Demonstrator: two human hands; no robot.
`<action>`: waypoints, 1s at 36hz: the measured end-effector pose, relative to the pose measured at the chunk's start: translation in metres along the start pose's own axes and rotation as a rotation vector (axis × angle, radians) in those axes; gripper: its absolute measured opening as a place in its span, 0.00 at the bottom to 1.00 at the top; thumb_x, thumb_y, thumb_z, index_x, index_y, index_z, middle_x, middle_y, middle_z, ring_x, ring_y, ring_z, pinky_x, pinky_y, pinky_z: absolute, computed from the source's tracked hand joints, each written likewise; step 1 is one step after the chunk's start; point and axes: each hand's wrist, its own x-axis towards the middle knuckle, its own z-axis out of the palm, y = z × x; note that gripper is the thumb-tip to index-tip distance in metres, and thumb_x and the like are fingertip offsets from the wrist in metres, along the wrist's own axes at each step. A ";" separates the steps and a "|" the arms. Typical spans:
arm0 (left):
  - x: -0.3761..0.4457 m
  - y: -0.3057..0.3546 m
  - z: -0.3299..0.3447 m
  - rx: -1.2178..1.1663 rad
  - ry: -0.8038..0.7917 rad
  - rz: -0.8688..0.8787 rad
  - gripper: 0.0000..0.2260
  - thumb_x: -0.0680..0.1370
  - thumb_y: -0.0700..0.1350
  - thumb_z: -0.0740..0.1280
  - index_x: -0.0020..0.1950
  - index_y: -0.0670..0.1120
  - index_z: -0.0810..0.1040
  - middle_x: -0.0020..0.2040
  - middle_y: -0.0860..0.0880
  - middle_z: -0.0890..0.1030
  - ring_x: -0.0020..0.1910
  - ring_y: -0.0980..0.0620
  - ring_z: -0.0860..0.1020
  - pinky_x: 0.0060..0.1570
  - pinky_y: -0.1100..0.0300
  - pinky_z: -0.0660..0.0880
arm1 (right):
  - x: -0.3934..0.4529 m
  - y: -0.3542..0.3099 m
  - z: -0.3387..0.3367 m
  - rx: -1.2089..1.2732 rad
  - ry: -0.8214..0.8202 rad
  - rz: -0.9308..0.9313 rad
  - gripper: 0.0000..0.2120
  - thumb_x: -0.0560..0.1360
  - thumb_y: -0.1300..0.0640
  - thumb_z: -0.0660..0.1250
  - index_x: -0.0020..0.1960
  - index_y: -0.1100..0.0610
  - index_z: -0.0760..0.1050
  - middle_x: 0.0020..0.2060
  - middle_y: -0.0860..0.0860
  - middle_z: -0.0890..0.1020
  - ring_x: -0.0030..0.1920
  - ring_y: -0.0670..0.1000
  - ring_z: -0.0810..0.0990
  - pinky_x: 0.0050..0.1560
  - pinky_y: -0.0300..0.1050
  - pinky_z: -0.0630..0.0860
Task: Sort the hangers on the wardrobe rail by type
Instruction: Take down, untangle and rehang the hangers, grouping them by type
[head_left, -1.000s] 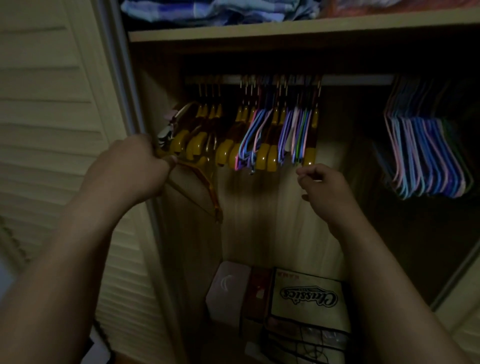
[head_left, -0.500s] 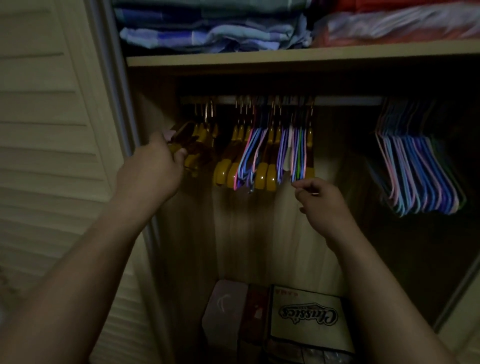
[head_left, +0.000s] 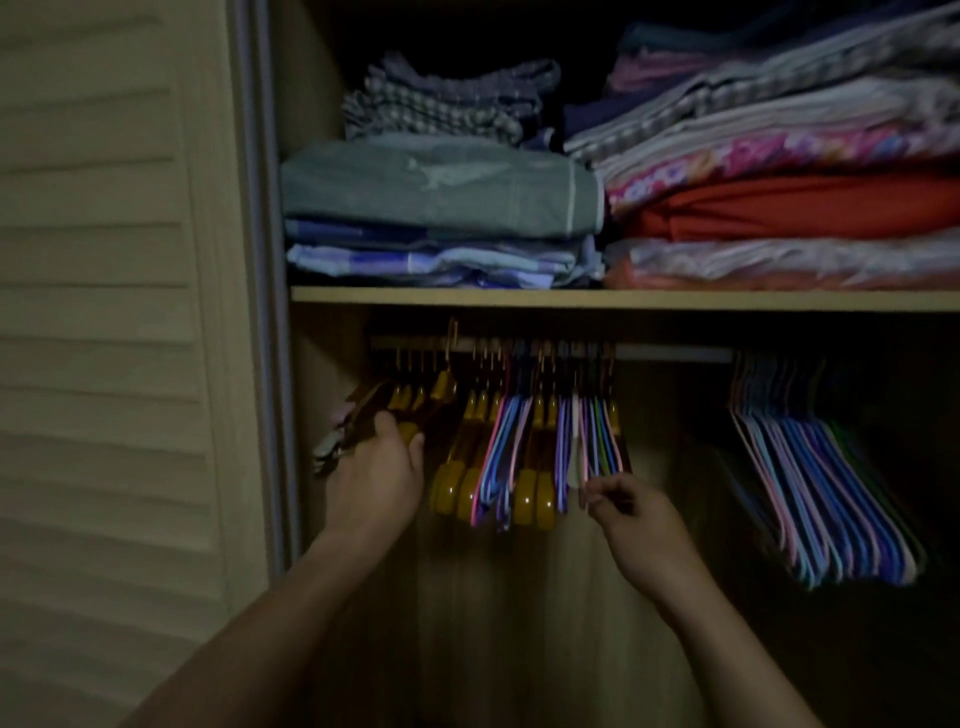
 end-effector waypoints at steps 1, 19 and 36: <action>0.001 0.001 0.001 -0.009 0.011 0.002 0.09 0.84 0.53 0.58 0.56 0.48 0.66 0.38 0.53 0.73 0.37 0.46 0.79 0.32 0.56 0.71 | 0.000 0.000 -0.001 -0.001 0.003 -0.005 0.05 0.80 0.57 0.65 0.51 0.51 0.80 0.48 0.46 0.81 0.50 0.44 0.78 0.43 0.36 0.71; 0.047 0.016 0.043 -0.041 -0.208 -0.153 0.22 0.84 0.52 0.56 0.77 0.49 0.58 0.47 0.45 0.79 0.49 0.43 0.80 0.46 0.51 0.73 | 0.002 0.007 -0.003 -0.058 -0.028 0.015 0.05 0.80 0.55 0.64 0.50 0.48 0.79 0.47 0.44 0.80 0.49 0.45 0.78 0.42 0.37 0.71; 0.032 0.005 0.022 0.391 -0.388 -0.055 0.23 0.83 0.59 0.51 0.74 0.50 0.64 0.66 0.41 0.73 0.60 0.40 0.77 0.53 0.49 0.74 | 0.004 0.031 -0.041 -0.033 0.002 0.078 0.08 0.81 0.59 0.63 0.50 0.49 0.80 0.46 0.46 0.82 0.49 0.45 0.79 0.42 0.39 0.70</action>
